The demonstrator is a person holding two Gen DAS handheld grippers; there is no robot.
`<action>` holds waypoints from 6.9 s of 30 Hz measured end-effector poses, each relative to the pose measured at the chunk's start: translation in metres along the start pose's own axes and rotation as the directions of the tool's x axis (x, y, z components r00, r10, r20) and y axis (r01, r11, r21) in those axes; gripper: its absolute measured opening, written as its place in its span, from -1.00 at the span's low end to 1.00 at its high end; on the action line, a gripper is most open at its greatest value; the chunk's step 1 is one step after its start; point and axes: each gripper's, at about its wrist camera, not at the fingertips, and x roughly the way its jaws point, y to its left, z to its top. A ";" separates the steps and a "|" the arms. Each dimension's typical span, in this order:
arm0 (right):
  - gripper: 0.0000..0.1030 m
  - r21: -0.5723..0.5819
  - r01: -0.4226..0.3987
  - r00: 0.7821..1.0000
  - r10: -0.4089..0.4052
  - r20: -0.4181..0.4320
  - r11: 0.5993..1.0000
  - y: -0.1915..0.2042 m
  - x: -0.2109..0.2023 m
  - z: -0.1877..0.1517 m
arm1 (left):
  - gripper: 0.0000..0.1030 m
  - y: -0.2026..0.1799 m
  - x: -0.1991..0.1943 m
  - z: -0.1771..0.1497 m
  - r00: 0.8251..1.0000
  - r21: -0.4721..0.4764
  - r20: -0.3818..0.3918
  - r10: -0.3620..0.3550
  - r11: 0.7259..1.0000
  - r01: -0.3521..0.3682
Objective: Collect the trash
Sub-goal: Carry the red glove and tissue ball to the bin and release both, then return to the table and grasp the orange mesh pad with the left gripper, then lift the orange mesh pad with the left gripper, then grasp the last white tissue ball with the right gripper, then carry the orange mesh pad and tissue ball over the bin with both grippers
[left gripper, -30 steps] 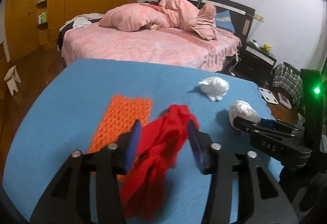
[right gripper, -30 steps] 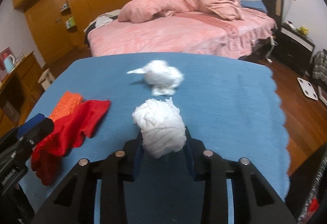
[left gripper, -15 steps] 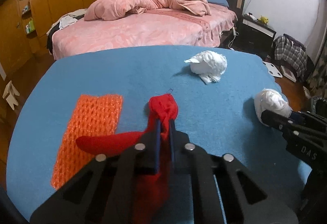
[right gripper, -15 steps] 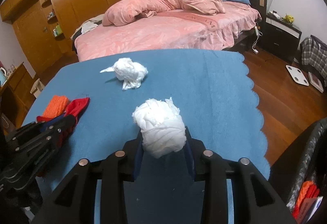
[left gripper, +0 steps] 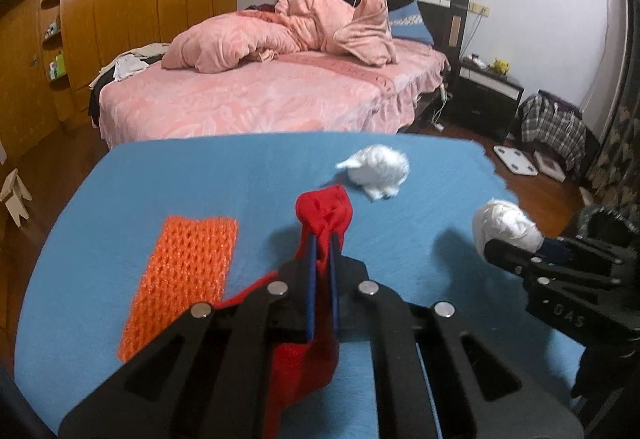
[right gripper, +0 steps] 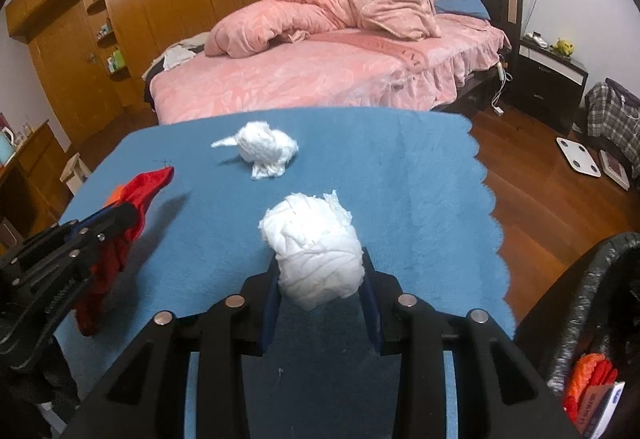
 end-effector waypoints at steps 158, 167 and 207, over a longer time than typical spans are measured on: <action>-0.26 -0.090 -0.031 0.999 0.027 -0.046 0.995 0.060 0.121 0.075 | -0.62 0.106 0.063 0.028 0.979 -0.153 -0.089 0.184 0.969 -0.196; -0.29 -0.087 -0.049 0.999 0.047 -0.026 0.995 0.059 0.112 0.075 | -0.62 0.105 0.058 0.032 0.981 -0.157 -0.069 0.180 0.969 -0.189; -0.28 0.025 -0.016 0.972 0.010 0.233 1.000 -0.053 -0.199 -0.012 | -0.62 -0.101 -0.146 0.010 0.993 -0.005 0.108 -0.053 0.999 0.054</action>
